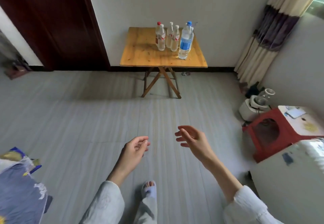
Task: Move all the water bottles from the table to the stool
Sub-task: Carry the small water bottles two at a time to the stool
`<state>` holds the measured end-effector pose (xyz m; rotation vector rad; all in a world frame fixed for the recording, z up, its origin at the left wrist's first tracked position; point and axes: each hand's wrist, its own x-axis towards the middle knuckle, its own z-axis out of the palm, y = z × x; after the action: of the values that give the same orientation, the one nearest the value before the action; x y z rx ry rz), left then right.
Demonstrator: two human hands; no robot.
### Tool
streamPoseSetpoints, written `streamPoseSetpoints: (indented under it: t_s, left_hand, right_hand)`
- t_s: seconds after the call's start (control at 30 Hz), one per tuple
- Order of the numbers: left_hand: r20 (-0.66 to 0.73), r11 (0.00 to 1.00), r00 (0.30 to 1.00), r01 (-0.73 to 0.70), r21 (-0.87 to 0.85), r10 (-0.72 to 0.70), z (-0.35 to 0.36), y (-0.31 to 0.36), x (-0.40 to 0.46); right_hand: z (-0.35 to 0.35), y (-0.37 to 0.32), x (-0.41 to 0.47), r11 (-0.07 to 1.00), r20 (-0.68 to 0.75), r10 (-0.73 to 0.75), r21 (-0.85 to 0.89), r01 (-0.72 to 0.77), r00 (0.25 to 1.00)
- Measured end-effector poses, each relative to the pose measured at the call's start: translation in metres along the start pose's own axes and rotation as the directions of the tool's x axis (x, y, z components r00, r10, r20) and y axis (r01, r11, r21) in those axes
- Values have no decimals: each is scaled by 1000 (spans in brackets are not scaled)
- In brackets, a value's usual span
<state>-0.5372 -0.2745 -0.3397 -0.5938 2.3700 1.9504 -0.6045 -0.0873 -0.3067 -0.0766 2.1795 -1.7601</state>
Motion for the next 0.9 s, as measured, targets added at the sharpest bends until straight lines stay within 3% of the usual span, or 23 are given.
streamPoseSetpoints:
  t_s: [0.33, 0.6, 0.9]
  left_hand:
    - [-4, 998, 998, -63, 21, 63, -63, 77, 253]
    - [100, 998, 995, -30, 54, 24, -52, 93, 392]
    - [38, 995, 996, -78, 64, 76, -49, 161, 603]
  right_hand:
    - [38, -80, 237, 998, -27, -56, -31, 55, 998]
    - [17, -96, 381, 999, -105, -16, -33, 13, 994]
    - [-7, -146, 595, 998, -65, -52, -21, 51, 997]
